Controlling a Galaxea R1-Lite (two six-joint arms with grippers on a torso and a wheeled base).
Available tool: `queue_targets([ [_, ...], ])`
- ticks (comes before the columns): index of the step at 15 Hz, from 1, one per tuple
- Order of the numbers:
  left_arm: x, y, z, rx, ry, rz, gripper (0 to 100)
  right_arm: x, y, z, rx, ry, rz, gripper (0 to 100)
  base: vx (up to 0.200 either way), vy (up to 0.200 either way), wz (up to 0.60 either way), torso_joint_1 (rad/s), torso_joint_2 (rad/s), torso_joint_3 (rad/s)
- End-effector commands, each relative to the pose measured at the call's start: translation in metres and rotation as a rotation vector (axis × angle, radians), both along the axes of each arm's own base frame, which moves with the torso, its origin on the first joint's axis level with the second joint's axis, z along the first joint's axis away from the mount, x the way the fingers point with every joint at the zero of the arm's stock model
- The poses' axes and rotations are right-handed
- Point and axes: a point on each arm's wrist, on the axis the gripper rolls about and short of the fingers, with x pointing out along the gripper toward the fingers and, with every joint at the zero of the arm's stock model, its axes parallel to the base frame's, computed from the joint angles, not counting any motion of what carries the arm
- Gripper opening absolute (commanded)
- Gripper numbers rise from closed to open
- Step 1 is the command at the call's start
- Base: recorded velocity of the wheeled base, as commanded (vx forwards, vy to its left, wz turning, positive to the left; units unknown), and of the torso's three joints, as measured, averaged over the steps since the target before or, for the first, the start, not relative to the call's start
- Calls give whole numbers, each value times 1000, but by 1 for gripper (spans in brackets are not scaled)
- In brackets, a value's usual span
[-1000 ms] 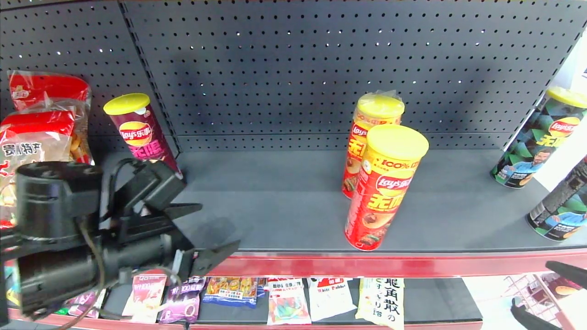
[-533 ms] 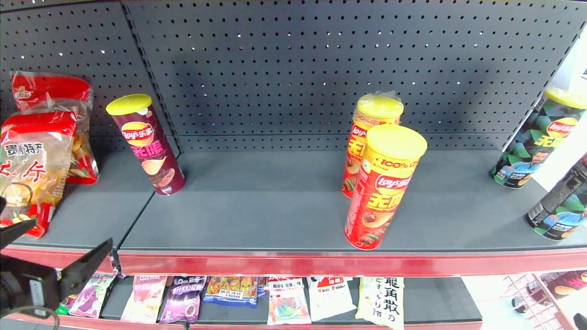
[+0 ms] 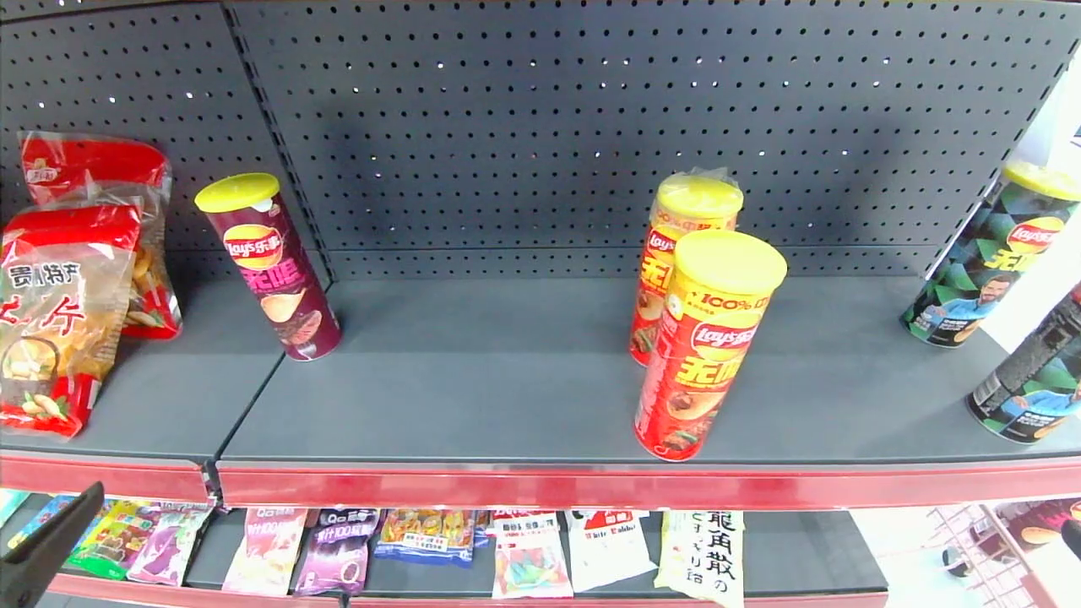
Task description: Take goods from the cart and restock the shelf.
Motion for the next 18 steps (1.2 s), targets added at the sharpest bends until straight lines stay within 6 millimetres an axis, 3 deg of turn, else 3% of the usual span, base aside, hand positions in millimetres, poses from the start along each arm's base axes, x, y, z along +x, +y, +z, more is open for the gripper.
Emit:
queue_targets([
  [1, -2, 1, 1, -4, -12, 6, 100, 6, 0, 2, -16, 30, 1, 100, -200, 0, 0, -2, 2, 2],
  [4, -1, 1, 0, 0, -4, 5, 100, 5, 0, 1, -42, 33, 13, 100, -200, 0, 0, 9, 2, -1],
  [7, -2, 1, 0, 12, -9, 3, 100, 5, 0, -1, -53, 40, 14, 100, 0, 0, 0, 0, 0, 0],
  [18, -6, 3, 1, 43, -35, 4, 100, 6, 1, -2, -54, 47, 19, 100, 0, -200, 0, 5, 3, 3],
])
